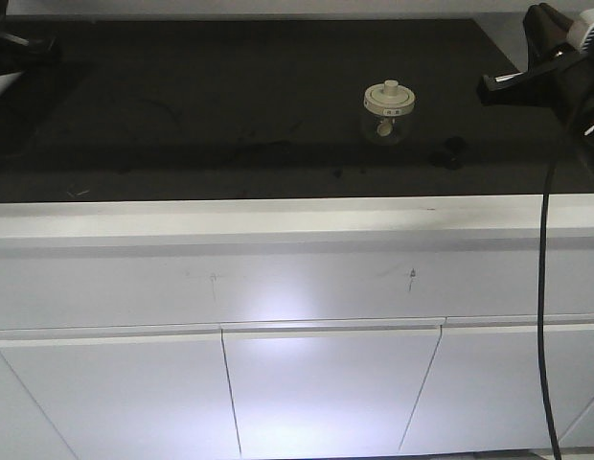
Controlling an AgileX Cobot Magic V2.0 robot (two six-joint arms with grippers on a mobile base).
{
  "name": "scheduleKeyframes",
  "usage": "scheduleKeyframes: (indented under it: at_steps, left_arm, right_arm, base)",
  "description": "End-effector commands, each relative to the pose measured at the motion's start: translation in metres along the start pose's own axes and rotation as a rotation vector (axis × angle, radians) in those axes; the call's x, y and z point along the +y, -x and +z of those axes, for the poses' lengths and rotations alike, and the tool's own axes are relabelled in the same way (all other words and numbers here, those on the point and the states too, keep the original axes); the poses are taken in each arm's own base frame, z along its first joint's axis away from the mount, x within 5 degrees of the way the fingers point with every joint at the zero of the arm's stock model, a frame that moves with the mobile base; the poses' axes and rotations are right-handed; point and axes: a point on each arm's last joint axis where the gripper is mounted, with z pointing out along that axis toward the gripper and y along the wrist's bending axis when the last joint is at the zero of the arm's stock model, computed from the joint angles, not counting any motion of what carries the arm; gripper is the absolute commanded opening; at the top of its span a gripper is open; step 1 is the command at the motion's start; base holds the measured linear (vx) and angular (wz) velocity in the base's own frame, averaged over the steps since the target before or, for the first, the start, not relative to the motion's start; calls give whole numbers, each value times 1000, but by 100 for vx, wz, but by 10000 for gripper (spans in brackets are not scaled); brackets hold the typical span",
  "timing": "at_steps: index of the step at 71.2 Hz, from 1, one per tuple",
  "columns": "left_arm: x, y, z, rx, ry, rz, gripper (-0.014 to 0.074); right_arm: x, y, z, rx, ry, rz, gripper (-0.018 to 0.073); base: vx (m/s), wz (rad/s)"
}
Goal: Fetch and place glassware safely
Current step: 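Reach the right gripper toward the white-lidded glass jar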
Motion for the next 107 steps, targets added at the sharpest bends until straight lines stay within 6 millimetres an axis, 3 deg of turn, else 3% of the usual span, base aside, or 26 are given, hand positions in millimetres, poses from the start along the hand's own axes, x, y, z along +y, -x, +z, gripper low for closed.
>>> scheduleKeyframes:
  at_steps: [1, 42, 64, 93, 107]
  left_arm:
    - [2, 49, -6, -196, 8, -6, -7]
    - [0, 19, -9, 114, -1, -9, -7]
    - [-7, -29, -50, 93, -20, -73, -7]
    - [-9, -33, -56, 71, -31, -68, -7]
    - [-9, -33, -56, 71, -31, -66, -7]
  right_arm:
    - [-5, 29, 0, -125, -12, -13, -1]
    - [-1, 17, 1, 2, 32, -40, -1]
    - [5, 11, 0, 70, 89, 0, -1]
    - [11, -24, 8, 126, 126, 61, -1]
    - [8, -36, 28, 178, 113, 72, 22]
  base:
    - [0, 0]
    - [0, 0]
    - [0, 0]
    - [0, 0]
    - [0, 0]
